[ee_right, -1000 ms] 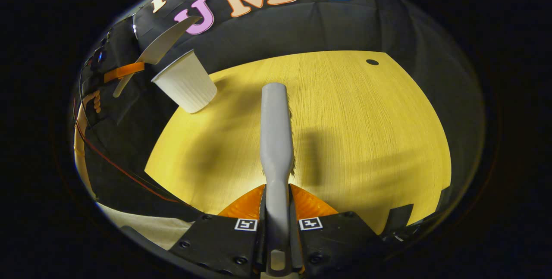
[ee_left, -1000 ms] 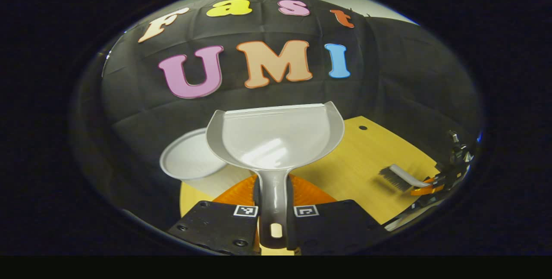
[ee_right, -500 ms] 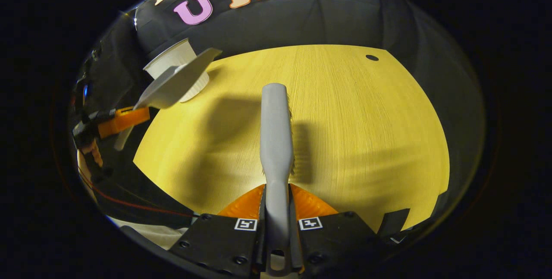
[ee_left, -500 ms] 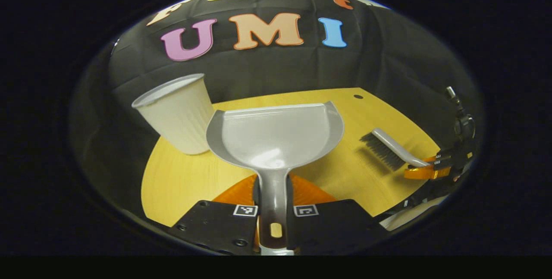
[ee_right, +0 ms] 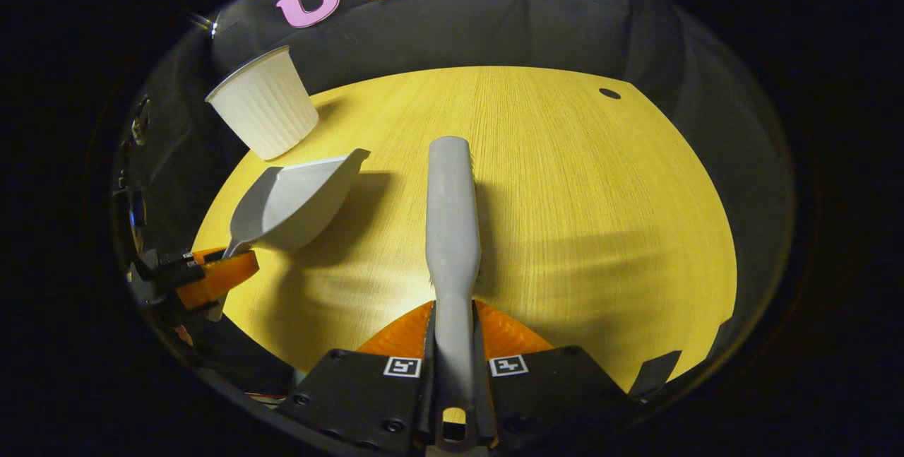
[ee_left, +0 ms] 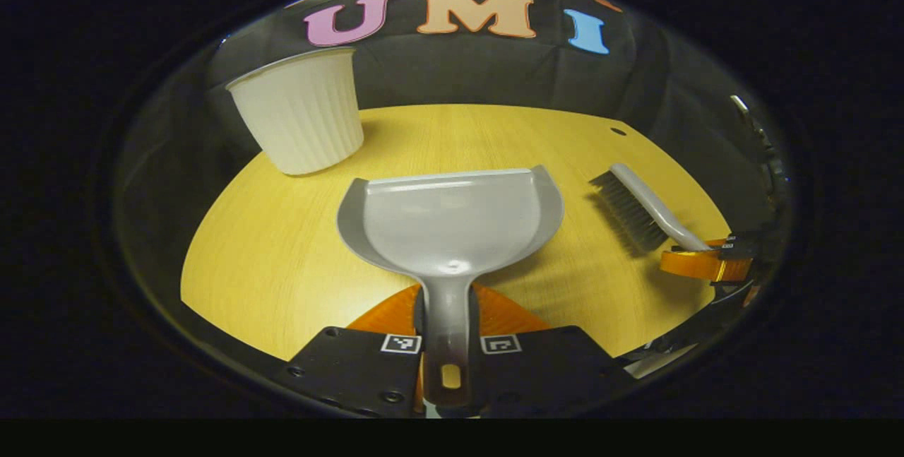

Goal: Pick up the small broom and dustpan from the desktop, sweep the trash into the dustpan with the broom, and then empty the trash into the garbage bin.

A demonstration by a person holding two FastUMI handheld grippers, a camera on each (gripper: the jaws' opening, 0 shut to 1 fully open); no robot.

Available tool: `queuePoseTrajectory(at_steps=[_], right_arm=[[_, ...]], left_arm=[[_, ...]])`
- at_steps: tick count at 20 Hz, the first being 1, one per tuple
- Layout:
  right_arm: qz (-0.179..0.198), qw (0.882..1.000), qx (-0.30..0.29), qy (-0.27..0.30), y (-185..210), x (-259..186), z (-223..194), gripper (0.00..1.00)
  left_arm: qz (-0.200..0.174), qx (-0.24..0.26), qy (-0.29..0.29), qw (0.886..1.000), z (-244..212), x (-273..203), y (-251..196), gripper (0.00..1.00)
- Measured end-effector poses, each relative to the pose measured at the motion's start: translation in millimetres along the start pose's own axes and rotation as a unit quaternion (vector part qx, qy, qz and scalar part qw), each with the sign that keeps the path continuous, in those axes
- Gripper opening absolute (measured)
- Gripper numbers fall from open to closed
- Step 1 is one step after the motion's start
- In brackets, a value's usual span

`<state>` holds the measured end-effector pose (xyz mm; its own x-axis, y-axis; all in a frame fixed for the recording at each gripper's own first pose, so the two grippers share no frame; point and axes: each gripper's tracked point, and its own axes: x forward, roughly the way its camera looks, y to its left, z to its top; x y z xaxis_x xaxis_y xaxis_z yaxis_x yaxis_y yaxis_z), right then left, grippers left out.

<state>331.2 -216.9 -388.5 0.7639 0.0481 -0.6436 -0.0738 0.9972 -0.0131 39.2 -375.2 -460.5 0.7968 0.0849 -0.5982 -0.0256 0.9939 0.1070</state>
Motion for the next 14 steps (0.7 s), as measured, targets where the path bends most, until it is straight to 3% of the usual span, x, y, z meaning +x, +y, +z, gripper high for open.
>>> queuePoseTrajectory(at_steps=[8,11,14], right_arm=[[-0.02,0.999,0.019,0.017,3.0,-4.3,-4.4,0.2],[-0.016,0.999,0.023,0.028,3.1,-3.8,-6.6,0.17],[-0.013,0.999,0.023,0.038,2.0,-1.1,-6.6,0.2]], left_arm=[[0.018,0.038,0.012,0.999,-8.2,14.3,-8.7,0.17],[0.022,0.043,0.008,0.999,-9.2,12.3,-10.2,0.2],[0.023,0.045,0.011,0.999,-7.4,13.2,-13.0,0.25]])
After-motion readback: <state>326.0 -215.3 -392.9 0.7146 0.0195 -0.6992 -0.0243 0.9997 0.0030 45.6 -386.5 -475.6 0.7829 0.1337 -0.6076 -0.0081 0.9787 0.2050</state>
